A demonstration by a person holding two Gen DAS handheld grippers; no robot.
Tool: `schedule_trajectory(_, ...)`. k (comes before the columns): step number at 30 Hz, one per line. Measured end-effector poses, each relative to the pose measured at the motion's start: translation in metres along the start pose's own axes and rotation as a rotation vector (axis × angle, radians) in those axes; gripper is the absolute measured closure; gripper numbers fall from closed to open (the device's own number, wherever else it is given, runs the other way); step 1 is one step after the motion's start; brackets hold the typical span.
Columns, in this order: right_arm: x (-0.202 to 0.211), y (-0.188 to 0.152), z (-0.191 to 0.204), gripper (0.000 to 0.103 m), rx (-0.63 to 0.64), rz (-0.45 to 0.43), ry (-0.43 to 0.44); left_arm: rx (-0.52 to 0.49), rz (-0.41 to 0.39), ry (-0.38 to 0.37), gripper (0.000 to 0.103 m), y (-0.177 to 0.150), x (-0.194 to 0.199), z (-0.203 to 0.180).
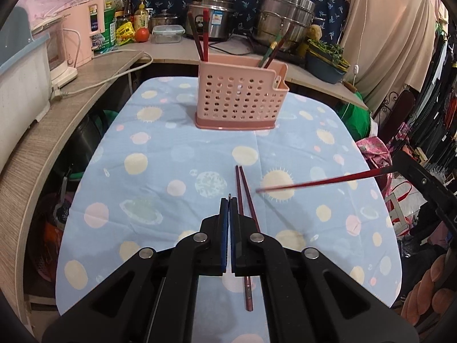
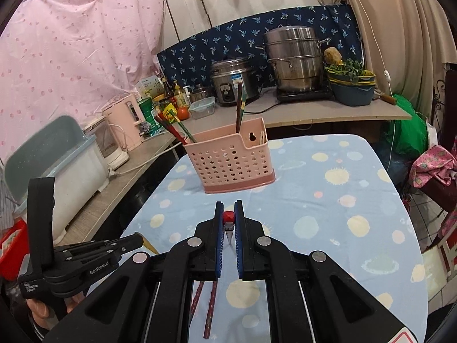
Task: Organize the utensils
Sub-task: 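Lift the red chopstick and gold spoon and carry both tools to the basket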
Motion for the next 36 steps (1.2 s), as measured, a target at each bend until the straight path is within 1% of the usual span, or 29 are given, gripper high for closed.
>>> schedule_trajectory(7,-0.003,0.031,-0.001,0.096,0.011,-0.039,-0.003,-0.012,-0.035,-0.030,0.103,0.031,0.014,-0.007)
schedule_trajectory(12,-0.003,0.055,-0.002,0.096,-0.003,-0.070,0.008,-0.028,-0.078,-0.045,0.103,0.059,0.027,-0.015)
schedule_trajectory(15,-0.004,0.075,-0.002,0.096,-0.012,-0.095,0.017,-0.030,-0.105,-0.056,0.103,0.078,0.035,-0.017)
schedule_trajectory(18,-0.007,0.098,-0.004,0.096,-0.030,-0.119,0.034,-0.028,-0.139,-0.058,0.102,0.104,0.042,-0.020)
schedule_trajectory(22,-0.012,0.135,-0.005,0.096,-0.050,-0.167,0.053,-0.019,-0.166,-0.066,0.102,0.138,0.043,-0.020)
schedule_trajectory(27,-0.021,0.182,-0.002,0.096,-0.061,-0.232,0.050,0.004,-0.194,-0.076,0.102,0.180,0.040,-0.018)
schedule_trajectory(30,-0.031,0.207,-0.003,0.096,-0.072,-0.261,0.047,0.012,-0.205,-0.058,0.102,0.202,0.033,-0.016)
schedule_trajectory(33,-0.044,0.224,-0.003,0.096,-0.082,-0.279,0.040,0.018,-0.206,-0.045,0.102,0.218,0.023,-0.013)
schedule_trajectory(36,-0.061,0.235,-0.005,0.096,-0.090,-0.277,0.035,0.015,-0.200,-0.035,0.102,0.230,0.010,-0.011)
Point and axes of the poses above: each gripper's, at about its wrist camera, not at the fingertips, and x roughly against the way its jaws point, z to its left, y to its top, the point moved 3 cm from there along -x, roughly the way its jaws point, and after that the axes turned 5 degrees about z, right-handed, at the moved point
